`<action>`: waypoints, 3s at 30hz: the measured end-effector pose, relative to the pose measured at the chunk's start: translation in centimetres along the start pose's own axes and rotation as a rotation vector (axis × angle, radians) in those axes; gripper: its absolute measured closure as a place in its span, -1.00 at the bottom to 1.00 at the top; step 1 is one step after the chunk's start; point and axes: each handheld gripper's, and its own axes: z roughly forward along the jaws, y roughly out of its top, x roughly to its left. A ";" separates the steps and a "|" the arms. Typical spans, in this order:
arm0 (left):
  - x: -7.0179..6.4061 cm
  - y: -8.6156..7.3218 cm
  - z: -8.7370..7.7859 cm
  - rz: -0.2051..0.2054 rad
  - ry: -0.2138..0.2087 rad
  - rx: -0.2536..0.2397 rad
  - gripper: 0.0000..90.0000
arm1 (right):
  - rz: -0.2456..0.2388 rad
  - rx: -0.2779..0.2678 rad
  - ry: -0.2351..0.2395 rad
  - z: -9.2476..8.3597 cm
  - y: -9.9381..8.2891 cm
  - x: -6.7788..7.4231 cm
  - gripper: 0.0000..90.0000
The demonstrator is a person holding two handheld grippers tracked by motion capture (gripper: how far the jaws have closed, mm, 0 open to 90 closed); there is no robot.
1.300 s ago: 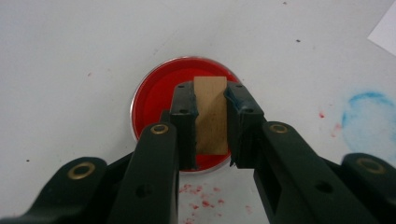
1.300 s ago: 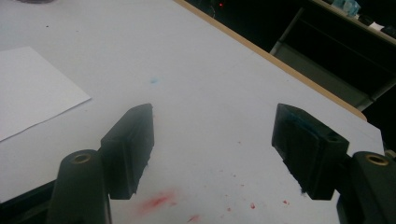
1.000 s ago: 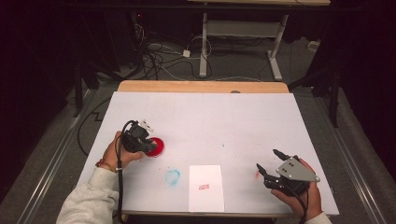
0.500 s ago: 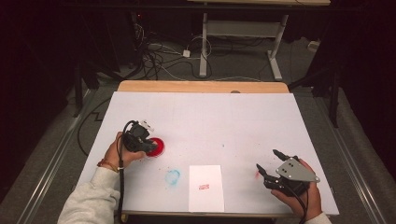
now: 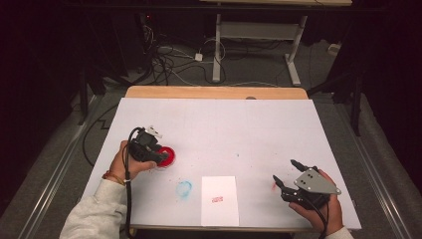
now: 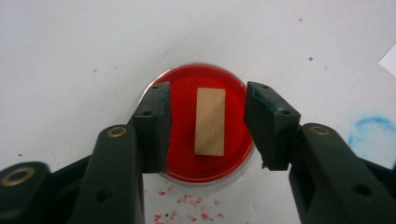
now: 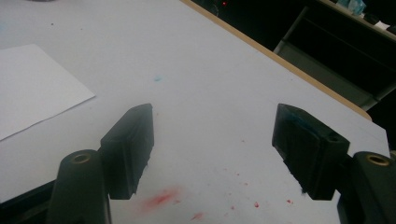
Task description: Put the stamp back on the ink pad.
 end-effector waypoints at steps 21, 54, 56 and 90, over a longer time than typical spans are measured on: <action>-2.8 0.3 -1.8 0.126 0.046 -0.234 -0.45 | 0.002 -0.008 0.004 -0.2 0.1 0.0 -0.33; -7.3 -1.0 -3.6 0.282 0.203 -0.553 -0.62 | 0.004 -0.030 0.033 -0.7 0.4 0.7 -0.33; -7.4 -1.3 -3.6 0.293 0.202 -0.556 -0.62 | 0.001 -0.034 0.034 -0.8 0.5 0.6 -0.33; -7.6 -5.9 -3.3 0.341 0.261 -0.522 -0.63 | 0.003 -0.025 -0.002 -2.1 -0.3 0.8 -0.36</action>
